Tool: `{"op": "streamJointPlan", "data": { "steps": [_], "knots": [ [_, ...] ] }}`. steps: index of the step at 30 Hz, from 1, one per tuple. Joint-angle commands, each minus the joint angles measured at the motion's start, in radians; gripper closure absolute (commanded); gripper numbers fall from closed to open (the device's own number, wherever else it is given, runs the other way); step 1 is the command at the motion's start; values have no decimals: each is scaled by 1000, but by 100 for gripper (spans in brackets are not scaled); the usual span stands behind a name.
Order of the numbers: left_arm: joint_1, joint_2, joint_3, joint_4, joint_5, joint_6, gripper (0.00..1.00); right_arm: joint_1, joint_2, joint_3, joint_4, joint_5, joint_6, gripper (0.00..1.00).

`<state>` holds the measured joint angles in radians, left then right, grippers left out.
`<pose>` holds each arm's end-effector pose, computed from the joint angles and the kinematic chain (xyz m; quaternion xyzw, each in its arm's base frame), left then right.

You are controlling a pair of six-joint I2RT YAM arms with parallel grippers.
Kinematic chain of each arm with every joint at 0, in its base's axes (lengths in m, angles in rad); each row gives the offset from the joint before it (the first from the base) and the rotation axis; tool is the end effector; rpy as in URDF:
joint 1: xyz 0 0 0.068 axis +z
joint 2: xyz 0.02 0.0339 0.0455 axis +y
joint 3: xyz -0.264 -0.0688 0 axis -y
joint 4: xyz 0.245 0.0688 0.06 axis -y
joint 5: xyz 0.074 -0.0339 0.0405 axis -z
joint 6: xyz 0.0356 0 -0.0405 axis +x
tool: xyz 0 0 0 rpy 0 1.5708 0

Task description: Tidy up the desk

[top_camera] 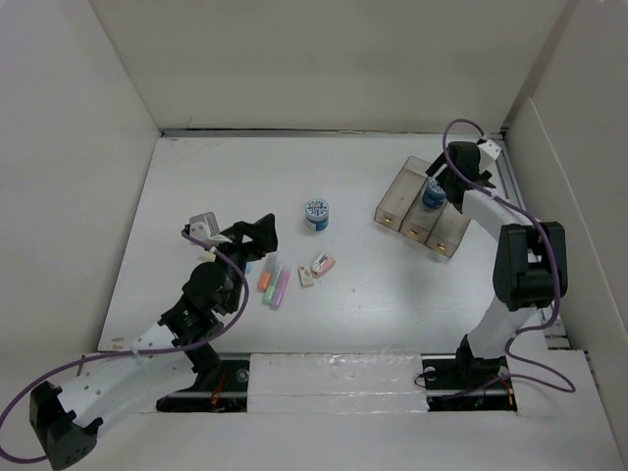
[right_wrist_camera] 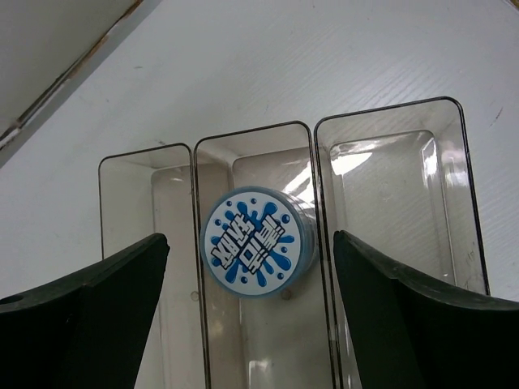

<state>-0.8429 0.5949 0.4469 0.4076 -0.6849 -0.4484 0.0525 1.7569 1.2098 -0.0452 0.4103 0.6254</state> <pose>0.1171 -0.0975 0.3107 -0.1485 0.6153 -0.2858 0.7195 0.3980 0.0067 0.2372 0.3360 0.8019 -0.0166 0.4937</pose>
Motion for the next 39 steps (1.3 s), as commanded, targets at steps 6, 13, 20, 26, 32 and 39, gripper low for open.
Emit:
{"op": "streamJointPlan", "data": {
  "steps": [6,13,20,26,32,39],
  "knots": [
    [2,-18,9,25,-18,-18,32,88,-238,-81,219,-108,-56,66],
    [2,-104,-31,-9,-131,-72,77,351,-164,-30,234,-497,-233,73],
    [-7,-150,-54,10,-160,-73,39,595,5,82,120,-380,-363,1],
    [-7,-129,-45,7,-153,-73,35,632,104,154,21,-327,-366,0],
    [-7,-121,-39,5,-145,-73,35,641,191,235,-35,-177,-362,1],
    [-7,-121,-43,10,-153,-65,35,641,312,362,-48,-134,-360,4]
  ]
}}
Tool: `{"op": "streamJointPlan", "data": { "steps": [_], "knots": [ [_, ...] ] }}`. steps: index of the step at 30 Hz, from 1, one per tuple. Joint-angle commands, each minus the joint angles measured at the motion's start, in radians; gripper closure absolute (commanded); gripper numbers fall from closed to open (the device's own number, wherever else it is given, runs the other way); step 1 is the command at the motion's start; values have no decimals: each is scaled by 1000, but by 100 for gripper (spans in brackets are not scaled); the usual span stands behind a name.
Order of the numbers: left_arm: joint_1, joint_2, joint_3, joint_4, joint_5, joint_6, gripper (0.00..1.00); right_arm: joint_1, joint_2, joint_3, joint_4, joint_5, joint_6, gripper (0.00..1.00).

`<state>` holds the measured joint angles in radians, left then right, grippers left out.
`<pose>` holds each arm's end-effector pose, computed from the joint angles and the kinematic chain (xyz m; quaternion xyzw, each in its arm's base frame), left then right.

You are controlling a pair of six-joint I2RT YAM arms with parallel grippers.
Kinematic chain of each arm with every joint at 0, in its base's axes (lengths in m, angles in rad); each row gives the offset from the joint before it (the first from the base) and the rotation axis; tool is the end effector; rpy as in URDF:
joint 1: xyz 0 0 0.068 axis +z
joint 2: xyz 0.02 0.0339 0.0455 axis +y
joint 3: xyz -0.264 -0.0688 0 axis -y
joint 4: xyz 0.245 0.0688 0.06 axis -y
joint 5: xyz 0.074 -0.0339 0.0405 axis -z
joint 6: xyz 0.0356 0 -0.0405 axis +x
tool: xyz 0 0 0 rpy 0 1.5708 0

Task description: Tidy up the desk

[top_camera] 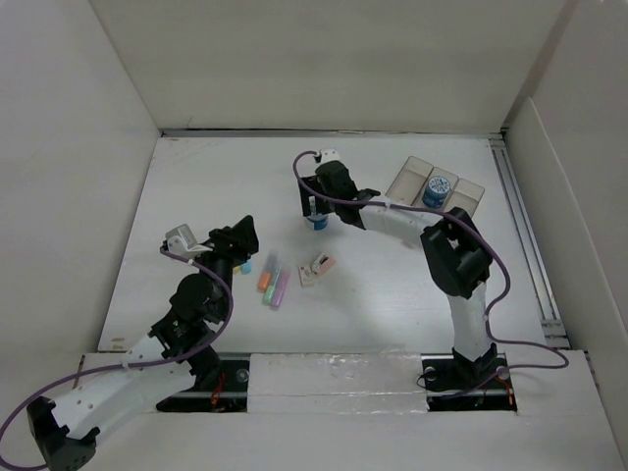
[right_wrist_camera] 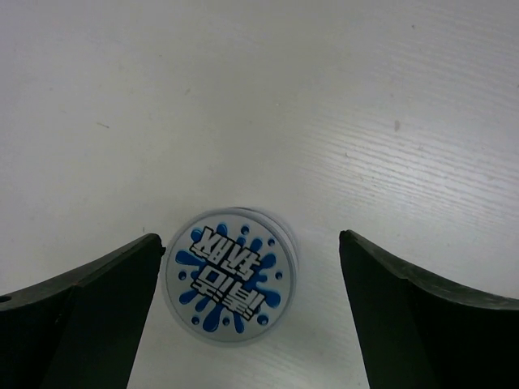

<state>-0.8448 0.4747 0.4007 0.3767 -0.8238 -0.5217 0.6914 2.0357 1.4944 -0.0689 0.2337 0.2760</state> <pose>0.1043 -0.0781 0.3052 -0.2310 0.5877 -0.2821 0.7223 0.3660 0.2922 0.2124 -0.1289 0.8730 0.1219 0.4543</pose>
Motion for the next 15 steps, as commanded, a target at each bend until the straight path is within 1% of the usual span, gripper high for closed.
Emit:
{"op": "streamJointPlan", "data": {
  "steps": [1,3,7,8,9,10,11,12,13,14,15],
  "knots": [
    [-5,-1,4,37,-15,8,35,13,49,108,-34,38,-11,4],
    [-5,-1,9,24,-12,3,35,23,75,119,-43,47,-8,12],
    [-5,-1,3,42,-8,9,35,23,61,96,-26,26,2,14],
    [-5,1,9,28,-2,6,35,23,60,92,-26,29,2,26],
    [-5,1,10,28,-1,3,35,23,60,92,-26,29,2,26],
    [-5,-1,9,30,0,5,35,23,58,92,-31,36,5,30],
    [-5,-1,4,39,-5,8,35,13,49,83,-38,38,17,37],
    [-5,-1,4,39,-5,9,35,13,49,83,-39,38,17,37],
    [-5,2,6,39,-8,6,35,13,40,76,-37,55,26,49],
    [-5,-1,7,28,-5,8,35,13,25,63,-34,59,44,66],
    [-5,1,12,25,-3,6,35,4,5,31,-19,59,54,66]
  ]
}}
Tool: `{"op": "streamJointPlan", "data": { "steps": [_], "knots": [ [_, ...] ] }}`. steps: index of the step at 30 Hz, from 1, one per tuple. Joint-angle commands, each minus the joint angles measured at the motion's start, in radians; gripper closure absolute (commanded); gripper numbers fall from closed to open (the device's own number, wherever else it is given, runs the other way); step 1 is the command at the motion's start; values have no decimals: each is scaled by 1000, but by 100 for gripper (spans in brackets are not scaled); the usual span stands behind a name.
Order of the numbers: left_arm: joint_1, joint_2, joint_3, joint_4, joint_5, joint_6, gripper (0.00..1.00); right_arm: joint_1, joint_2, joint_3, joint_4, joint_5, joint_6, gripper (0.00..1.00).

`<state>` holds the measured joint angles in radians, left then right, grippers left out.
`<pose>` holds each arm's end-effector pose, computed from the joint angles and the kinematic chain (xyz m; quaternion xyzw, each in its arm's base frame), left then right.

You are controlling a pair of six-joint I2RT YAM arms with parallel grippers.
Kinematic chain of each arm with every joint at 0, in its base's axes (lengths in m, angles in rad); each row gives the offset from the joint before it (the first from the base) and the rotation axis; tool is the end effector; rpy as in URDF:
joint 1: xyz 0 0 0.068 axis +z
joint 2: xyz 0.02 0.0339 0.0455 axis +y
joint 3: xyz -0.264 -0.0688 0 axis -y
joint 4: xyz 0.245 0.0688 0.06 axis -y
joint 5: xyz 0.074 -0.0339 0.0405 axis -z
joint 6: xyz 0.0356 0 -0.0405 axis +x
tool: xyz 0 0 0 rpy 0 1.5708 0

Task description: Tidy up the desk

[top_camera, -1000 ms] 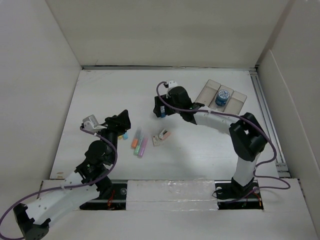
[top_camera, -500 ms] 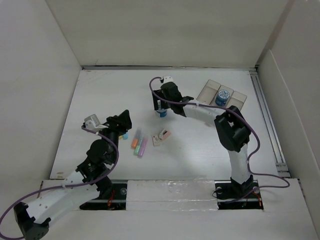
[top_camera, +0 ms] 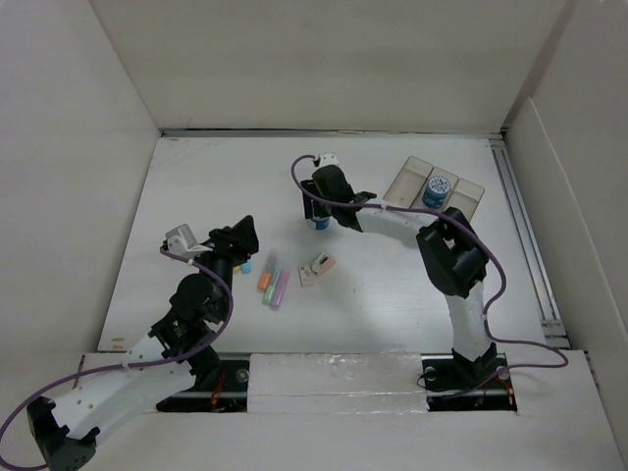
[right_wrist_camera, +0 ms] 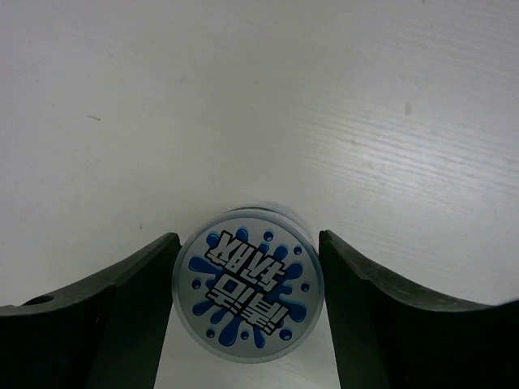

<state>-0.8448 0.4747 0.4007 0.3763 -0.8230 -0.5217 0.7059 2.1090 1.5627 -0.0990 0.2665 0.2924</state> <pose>0.1043 -0.0782 0.3051 -0.2306 0.5879 -0.2823 0.7222 0.3732 0.3058 0.1990 -0.1240 0.8802 0.1074 0.4454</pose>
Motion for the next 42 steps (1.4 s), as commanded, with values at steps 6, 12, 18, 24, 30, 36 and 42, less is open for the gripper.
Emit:
{"op": "streamJointPlan", "data": {
  "steps": [6,12,18,24,30,36,42],
  "knots": [
    [-5,13,13,33,5,6,34,-126,-417,-313,171,23,131,65],
    [-5,38,23,35,27,3,34,-385,-728,-545,206,76,269,65],
    [-5,48,16,50,41,3,34,-520,-785,-647,157,86,332,63],
    [-5,51,24,38,38,-1,34,-556,-756,-664,143,73,330,63],
    [-5,35,18,38,41,0,34,-546,-702,-647,134,86,332,62],
    [-5,30,20,38,44,2,34,-546,-626,-607,102,86,332,57],
    [-5,16,17,33,42,0,34,-499,-658,-572,64,109,320,13]
  ]
}}
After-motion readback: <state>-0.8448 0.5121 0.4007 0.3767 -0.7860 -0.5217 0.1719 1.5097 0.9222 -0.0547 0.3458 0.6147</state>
